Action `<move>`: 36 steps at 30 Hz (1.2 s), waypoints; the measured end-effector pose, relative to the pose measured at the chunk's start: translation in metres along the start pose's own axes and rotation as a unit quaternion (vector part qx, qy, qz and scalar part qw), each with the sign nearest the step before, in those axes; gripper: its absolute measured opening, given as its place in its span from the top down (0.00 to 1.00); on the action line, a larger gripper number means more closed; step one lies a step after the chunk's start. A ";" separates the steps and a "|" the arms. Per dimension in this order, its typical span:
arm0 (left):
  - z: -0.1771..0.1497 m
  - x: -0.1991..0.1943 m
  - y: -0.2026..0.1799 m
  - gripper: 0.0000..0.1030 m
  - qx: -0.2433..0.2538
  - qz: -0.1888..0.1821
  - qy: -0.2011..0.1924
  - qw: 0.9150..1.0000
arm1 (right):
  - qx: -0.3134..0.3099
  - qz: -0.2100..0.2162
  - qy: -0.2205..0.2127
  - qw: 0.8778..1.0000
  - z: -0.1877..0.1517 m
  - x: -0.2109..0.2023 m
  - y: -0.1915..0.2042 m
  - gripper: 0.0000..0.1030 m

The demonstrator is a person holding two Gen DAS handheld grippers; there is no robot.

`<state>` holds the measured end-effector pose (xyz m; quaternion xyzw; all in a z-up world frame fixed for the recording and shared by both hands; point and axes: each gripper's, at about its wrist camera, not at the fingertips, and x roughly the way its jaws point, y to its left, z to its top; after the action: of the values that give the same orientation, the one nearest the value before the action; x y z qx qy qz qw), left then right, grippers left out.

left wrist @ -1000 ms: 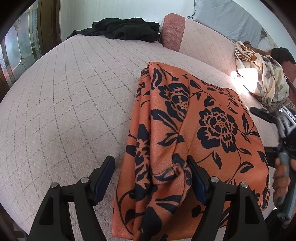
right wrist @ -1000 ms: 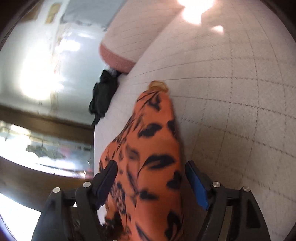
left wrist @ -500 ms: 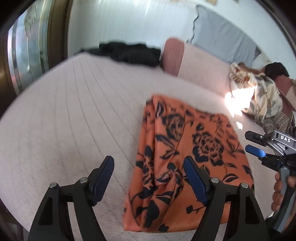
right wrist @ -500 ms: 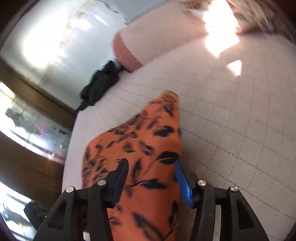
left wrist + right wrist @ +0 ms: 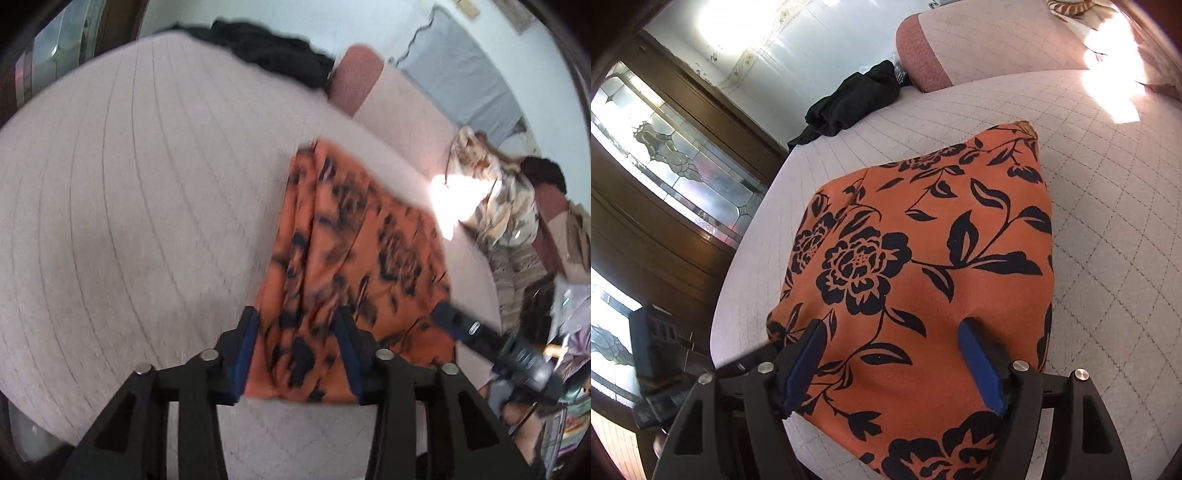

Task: Fold small clothes

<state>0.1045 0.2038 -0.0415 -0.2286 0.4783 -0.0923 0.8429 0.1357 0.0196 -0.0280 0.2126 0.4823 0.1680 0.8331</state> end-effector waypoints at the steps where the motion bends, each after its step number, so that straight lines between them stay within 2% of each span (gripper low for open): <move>1: 0.010 -0.003 -0.004 0.35 0.010 -0.001 -0.016 1.000 | 0.000 0.003 -0.001 1.000 -0.001 0.001 0.000 0.25; 3: 0.034 0.006 -0.017 0.33 0.029 -0.003 -0.020 0.999 | -0.001 0.007 -0.004 1.000 -0.004 -0.002 -0.001 0.24; 5: 0.056 0.032 -0.022 0.33 0.035 -0.013 0.007 0.999 | -0.004 0.007 -0.007 1.000 -0.005 -0.003 0.000 0.24; 6: 0.062 0.050 -0.021 0.39 0.038 -0.008 0.029 0.999 | -0.005 0.007 -0.007 1.000 -0.005 -0.001 0.002 0.24; 7: 0.065 0.070 -0.018 0.73 0.036 0.001 0.056 0.998 | -0.005 0.010 -0.008 1.000 -0.006 -0.003 0.002 0.24; 8: 0.065 0.090 -0.007 0.78 0.014 -0.003 0.092 0.996 | -0.005 0.013 -0.009 1.000 -0.007 -0.004 0.001 0.24; 9: 0.065 0.094 0.005 0.77 -0.019 -0.028 0.091 0.995 | -0.003 0.020 -0.008 1.000 -0.007 -0.005 -0.001 0.24; 10: 0.067 0.091 0.010 0.78 -0.031 -0.040 0.090 0.995 | 0.000 0.027 -0.006 1.000 -0.007 -0.006 -0.003 0.24; 13: 0.073 0.072 0.000 0.79 -0.011 -0.029 0.056 0.998 | 0.003 0.040 -0.005 0.999 -0.008 -0.009 -0.007 0.24; 14: 0.073 0.069 -0.004 0.77 0.003 -0.020 0.048 0.999 | 0.004 0.041 -0.005 0.999 -0.008 -0.008 -0.008 0.24; 16: 0.071 0.080 -0.005 0.44 0.018 0.007 0.063 0.998 | 0.006 0.045 -0.009 0.999 -0.009 -0.009 -0.009 0.24; 17: 0.068 0.088 -0.002 0.44 0.017 0.016 0.074 0.997 | 0.007 0.046 -0.011 0.999 -0.010 -0.009 -0.009 0.23; 20: 0.067 0.071 -0.008 0.47 0.007 0.015 0.054 0.998 | 0.007 0.049 -0.010 0.999 -0.010 -0.011 -0.009 0.23; 25: 0.044 0.019 -0.033 0.44 0.054 0.011 -0.010 0.998 | 0.030 0.062 -0.023 0.997 -0.012 -0.026 -0.012 0.23; 28: 0.020 0.006 -0.037 0.35 0.070 0.010 -0.011 0.997 | 0.033 0.062 -0.037 0.997 -0.019 -0.043 -0.012 0.23; 30: 0.009 0.003 -0.037 0.32 0.078 0.026 -0.014 0.997 | 0.037 0.058 -0.046 0.997 -0.026 -0.056 -0.015 0.23; 34: -0.001 0.011 -0.042 0.32 0.085 0.062 0.004 0.994 | 0.066 0.048 -0.059 0.995 -0.042 -0.077 -0.034 0.23; 36: -0.002 0.010 -0.047 0.32 0.090 0.076 -0.002 0.993 | 0.082 0.043 -0.060 0.994 -0.048 -0.082 -0.044 0.23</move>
<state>0.1110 0.1586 -0.0274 -0.1152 0.4822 -0.0703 0.8656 0.0575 -0.0485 -0.0119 0.3102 0.4344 0.1505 0.8321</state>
